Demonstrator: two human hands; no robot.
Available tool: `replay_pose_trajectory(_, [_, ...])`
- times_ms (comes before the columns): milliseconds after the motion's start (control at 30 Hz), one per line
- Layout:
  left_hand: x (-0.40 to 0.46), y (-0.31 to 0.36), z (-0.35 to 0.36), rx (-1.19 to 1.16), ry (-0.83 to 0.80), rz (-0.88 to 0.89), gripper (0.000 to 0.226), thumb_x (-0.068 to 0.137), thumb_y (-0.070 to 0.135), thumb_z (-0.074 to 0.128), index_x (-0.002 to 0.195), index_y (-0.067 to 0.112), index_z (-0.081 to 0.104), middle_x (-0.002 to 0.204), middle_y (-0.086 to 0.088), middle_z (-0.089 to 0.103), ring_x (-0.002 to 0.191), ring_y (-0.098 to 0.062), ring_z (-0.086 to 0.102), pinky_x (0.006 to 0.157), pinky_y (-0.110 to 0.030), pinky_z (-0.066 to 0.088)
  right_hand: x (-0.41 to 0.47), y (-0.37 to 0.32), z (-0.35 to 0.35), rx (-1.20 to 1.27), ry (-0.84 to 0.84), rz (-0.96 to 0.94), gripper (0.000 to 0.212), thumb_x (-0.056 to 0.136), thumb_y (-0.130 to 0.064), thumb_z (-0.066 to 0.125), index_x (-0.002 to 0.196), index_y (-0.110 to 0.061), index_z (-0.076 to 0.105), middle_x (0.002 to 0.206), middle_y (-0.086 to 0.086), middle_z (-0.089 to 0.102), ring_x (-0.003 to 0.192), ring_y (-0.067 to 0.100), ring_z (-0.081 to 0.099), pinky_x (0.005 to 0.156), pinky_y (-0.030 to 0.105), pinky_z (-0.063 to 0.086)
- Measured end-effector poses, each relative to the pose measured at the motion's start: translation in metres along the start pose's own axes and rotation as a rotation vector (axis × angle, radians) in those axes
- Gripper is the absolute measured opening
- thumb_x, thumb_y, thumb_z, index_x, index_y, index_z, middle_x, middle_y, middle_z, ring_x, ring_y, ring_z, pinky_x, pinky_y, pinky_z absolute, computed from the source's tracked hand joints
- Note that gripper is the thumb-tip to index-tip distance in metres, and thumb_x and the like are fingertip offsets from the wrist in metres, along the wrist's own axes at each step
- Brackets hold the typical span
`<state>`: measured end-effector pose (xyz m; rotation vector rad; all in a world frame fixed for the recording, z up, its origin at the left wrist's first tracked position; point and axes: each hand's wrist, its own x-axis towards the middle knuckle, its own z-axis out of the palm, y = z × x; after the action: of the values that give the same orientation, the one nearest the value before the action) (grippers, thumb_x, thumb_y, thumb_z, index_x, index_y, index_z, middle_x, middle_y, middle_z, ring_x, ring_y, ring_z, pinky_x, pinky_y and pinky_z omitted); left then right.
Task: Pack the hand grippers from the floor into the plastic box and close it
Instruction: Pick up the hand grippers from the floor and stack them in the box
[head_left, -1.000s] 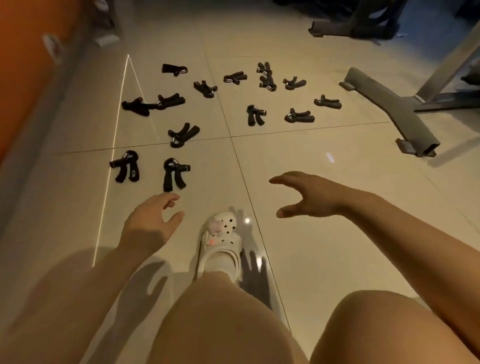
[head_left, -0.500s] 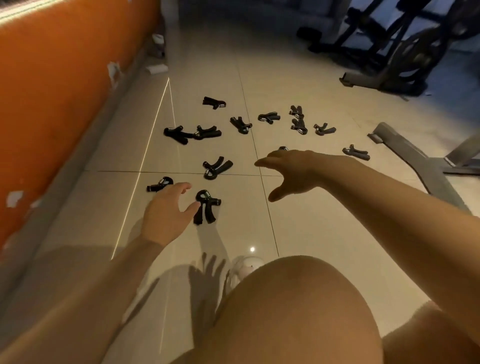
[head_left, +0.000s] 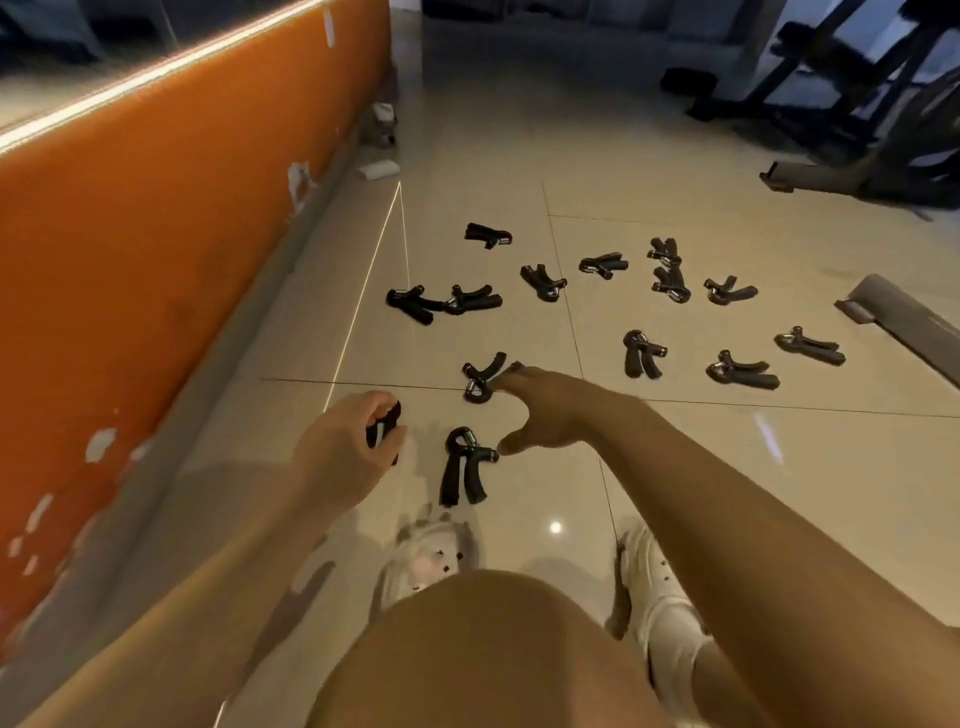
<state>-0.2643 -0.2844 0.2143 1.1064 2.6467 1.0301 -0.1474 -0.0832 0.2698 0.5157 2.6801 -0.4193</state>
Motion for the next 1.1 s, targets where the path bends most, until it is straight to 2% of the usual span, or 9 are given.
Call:
replay_pose_trajectory(100, [0.011,-0.032,0.013,0.106,-0.096,-0.012,0.036,0.09,0.027,0.06,0.124,0.015,0.057,0.118,0.002,0.061,0.101,-0.009,0.056,0.082,-0.019,0.037,0.052,-0.002,0.045,0.068,-0.057,-0.017,0.087,0.08,-0.047,0.069,0.149,-0.027,0.019,0.153,0.003,0.024,0.135,0.027,0.034,0.107,0.045,0.036])
replay_pose_trajectory(233, [0.032,-0.081,0.04,0.104,-0.117,-0.109,0.041,0.089,0.032,0.061,0.127,0.017,0.054,0.122,0.003,0.059,0.104,-0.01,0.056,0.089,-0.025,0.043,0.111,-0.002,0.099,0.161,-0.107,0.022,0.086,0.08,-0.046,0.068,0.148,-0.028,0.018,0.151,0.005,0.024,0.128,0.03,0.039,0.102,0.046,0.04])
replay_pose_trajectory(367, [0.051,-0.122,0.07,0.13,-0.141,-0.163,0.046,0.088,0.035,0.061,0.131,0.022,0.05,0.129,0.005,0.054,0.114,-0.011,0.052,0.094,-0.026,0.037,0.15,0.01,0.133,0.26,-0.141,0.115,0.086,0.082,-0.046,0.065,0.149,-0.028,0.015,0.155,0.006,0.018,0.129,0.034,0.038,0.104,0.047,0.039])
replay_pose_trajectory(533, [0.073,-0.154,0.112,0.073,-0.21,-0.233,0.049,0.087,0.036,0.061,0.132,0.023,0.048,0.128,0.005,0.05,0.11,-0.015,0.055,0.096,-0.033,0.045,0.18,0.031,0.166,0.367,-0.023,0.315,0.084,0.083,-0.052,0.062,0.149,-0.029,0.015,0.153,0.003,0.02,0.133,0.031,0.032,0.103,0.045,0.04])
replay_pose_trajectory(700, [0.083,-0.173,0.153,0.121,-0.23,-0.185,0.058,0.076,0.027,0.074,0.126,0.005,0.055,0.12,-0.015,0.055,0.102,-0.028,0.056,0.089,-0.038,0.048,0.188,0.036,0.207,0.367,0.157,0.448,0.079,0.086,-0.055,0.055,0.149,-0.028,0.017,0.158,0.005,0.008,0.139,0.03,0.022,0.103,0.043,0.037])
replay_pose_trajectory(800, [0.085,-0.182,0.169,0.193,-0.223,-0.211,0.064,0.077,0.026,0.075,0.133,0.01,0.049,0.134,-0.017,0.046,0.119,-0.032,0.048,0.1,-0.047,0.043,0.194,0.031,0.226,0.329,0.291,0.461,0.079,0.085,-0.058,0.055,0.149,-0.025,0.022,0.158,0.009,0.013,0.14,0.032,0.022,0.105,0.046,0.033])
replay_pose_trajectory(933, [0.093,-0.197,0.184,0.214,-0.146,-0.343,0.065,0.082,0.036,0.067,0.14,0.024,0.04,0.147,-0.007,0.034,0.133,-0.026,0.034,0.108,-0.046,0.033,0.198,0.016,0.248,0.314,0.171,0.527,0.093,0.078,-0.075,0.048,0.15,-0.027,0.015,0.159,0.008,0.007,0.14,0.032,0.019,0.106,0.048,0.031])
replay_pose_trajectory(1000, [0.102,-0.202,0.193,0.184,-0.132,-0.38,0.067,0.081,0.042,0.066,0.139,0.021,0.04,0.144,-0.009,0.036,0.131,-0.027,0.036,0.106,-0.047,0.035,0.199,0.012,0.256,0.301,0.147,0.538,0.091,0.081,-0.072,0.047,0.151,-0.027,0.011,0.16,0.006,-0.001,0.141,0.032,0.018,0.106,0.047,0.03])
replay_pose_trajectory(1100, [0.111,-0.209,0.208,0.149,-0.105,-0.418,0.077,0.071,0.052,0.072,0.128,0.008,0.045,0.123,-0.013,0.05,0.111,-0.029,0.047,0.094,-0.045,0.044,0.199,0.012,0.26,0.336,0.188,0.529,0.086,0.083,-0.061,0.054,0.15,-0.027,0.013,0.16,0.004,-0.002,0.14,0.031,0.019,0.104,0.046,0.032])
